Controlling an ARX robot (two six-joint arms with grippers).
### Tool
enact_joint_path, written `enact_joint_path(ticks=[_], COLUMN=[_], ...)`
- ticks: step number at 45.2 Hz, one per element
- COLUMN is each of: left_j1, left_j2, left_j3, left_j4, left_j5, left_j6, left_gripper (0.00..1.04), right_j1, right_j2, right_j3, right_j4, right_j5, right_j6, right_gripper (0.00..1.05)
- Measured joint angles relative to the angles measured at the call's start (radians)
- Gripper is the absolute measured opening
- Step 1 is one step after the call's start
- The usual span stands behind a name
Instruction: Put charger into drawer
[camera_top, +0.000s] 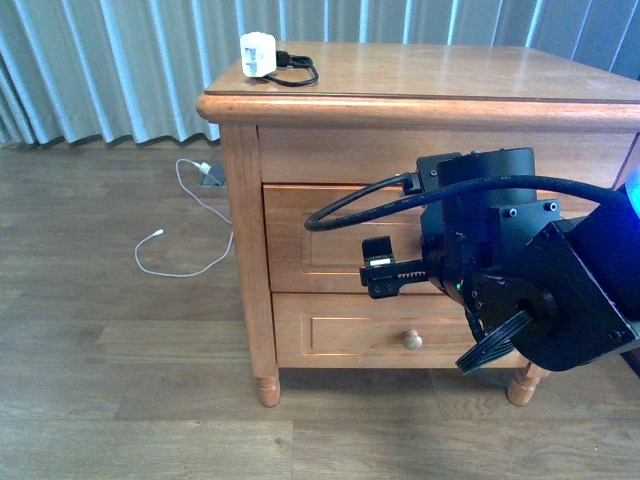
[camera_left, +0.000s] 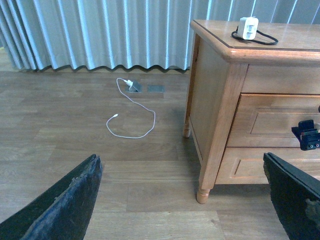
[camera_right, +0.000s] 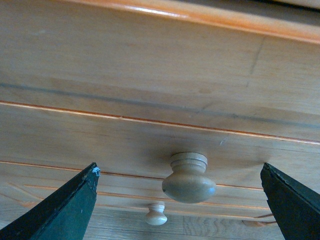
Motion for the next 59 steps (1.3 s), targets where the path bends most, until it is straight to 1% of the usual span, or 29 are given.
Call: enact_joint_path(ticks=[10,15,18,21,22,23,26,29,34,37,41,44,59], left_j1=[0.000,0.000,0.000,0.000,0.000,0.000,0.000,0.000,0.000,0.000,0.000,0.000,0.000], left_j2=[0.000,0.000,0.000,0.000,0.000,0.000,0.000,0.000,0.000,0.000,0.000,0.000,0.000], left_j3=[0.000,0.000,0.000,0.000,0.000,0.000,0.000,0.000,0.000,0.000,0.000,0.000,0.000], left_j4=[0.000,0.000,0.000,0.000,0.000,0.000,0.000,0.000,0.000,0.000,0.000,0.000,0.000], left_j5=[0.000,0.000,0.000,0.000,0.000,0.000,0.000,0.000,0.000,0.000,0.000,0.000,0.000], left_j6=[0.000,0.000,0.000,0.000,0.000,0.000,0.000,0.000,0.000,0.000,0.000,0.000,0.000], left_gripper=[0.99,0.99,0.99,0.99,0.99,0.99,0.99,0.99,0.99,0.99,0.99,0.99,0.99], right_j1=[0.000,-0.001,-0.001,-0.001,-0.001,-0.001,-0.001,-0.001,0.000,0.000,0.000,0.000,0.001], right_j2=[0.000,0.000,0.000,0.000,0.000,0.000,0.000,0.000,0.000,0.000,0.000,0.000,0.000], right_j3=[0.000,0.000,0.000,0.000,0.000,0.000,0.000,0.000,0.000,0.000,0.000,0.000,-0.005], right_j4=[0.002,0.002,0.003,0.004,0.004,0.004,0.006,0.006,0.007,0.008,0.008,0.008,0.011], right_j5=[0.001,0.004,0.006,0.008,0.008,0.008,0.007,0.007,0.004,0.005,0.008,0.006,0.006], right_j6=[0.000,0.000,-0.001,-0.002,-0.002,-0.003,-0.006,-0.011,-0.013,-0.013,-0.018,-0.021,-0.026], right_gripper=[0.96,0.91,0.78,0.70,0.64,0.62,0.47,0.41,0.45,0.41,0.27,0.24,0.23])
